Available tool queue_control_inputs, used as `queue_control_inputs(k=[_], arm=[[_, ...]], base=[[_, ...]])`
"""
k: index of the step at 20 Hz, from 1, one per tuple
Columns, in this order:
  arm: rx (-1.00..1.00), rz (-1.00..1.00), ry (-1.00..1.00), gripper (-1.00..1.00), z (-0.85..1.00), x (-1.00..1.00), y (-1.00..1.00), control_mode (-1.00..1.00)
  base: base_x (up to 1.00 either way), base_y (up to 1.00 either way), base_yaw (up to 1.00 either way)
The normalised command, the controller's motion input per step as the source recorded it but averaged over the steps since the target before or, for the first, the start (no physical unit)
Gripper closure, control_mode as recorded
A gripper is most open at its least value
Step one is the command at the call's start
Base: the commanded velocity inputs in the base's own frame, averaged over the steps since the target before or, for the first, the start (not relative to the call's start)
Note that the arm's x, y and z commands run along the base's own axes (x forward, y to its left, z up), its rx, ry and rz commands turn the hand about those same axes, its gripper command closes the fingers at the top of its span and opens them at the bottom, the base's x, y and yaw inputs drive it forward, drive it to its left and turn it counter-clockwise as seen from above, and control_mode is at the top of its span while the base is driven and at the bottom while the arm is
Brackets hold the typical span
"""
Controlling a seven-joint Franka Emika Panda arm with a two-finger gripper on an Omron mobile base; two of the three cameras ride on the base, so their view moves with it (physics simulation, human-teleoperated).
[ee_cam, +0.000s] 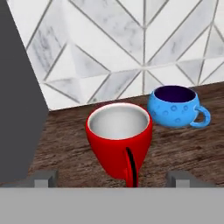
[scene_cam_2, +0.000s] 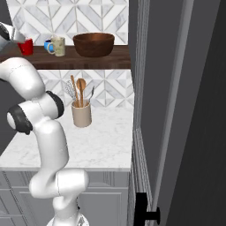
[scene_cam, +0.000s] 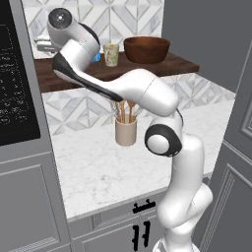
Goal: Gather all objects into one cabinet and sort the glasses and bowls to opposite sides.
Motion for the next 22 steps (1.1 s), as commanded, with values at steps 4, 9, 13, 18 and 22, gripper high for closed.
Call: queue_control_inputs(k=[4, 9, 13, 18, 22], arm=[[0.12, 0.0, -0.04, -1.0, 0.18, -0.14, 0.0, -1.0], [0.0, 0.0, 0.07, -1.0, -0.49, -0.7, -0.02, -1.0], [-0.01, 0.0, 0.0, -1.0, -0.77, -1.0, -0.06, -1.0], [0.0, 0.0, -0.03, -1.0, -0.45, -1.0, -0.22, -1.0], [0.0, 0.0, 0.03, -1.0, -0.14, -0.48, -0.06, -1.0]], base=[[0.0, 0.0, 0.0], [0.0, 0.0, 0.0], [0.0, 0.0, 0.0], [0.0, 0.0, 0.0], [0.0, 0.0, 0.0]])
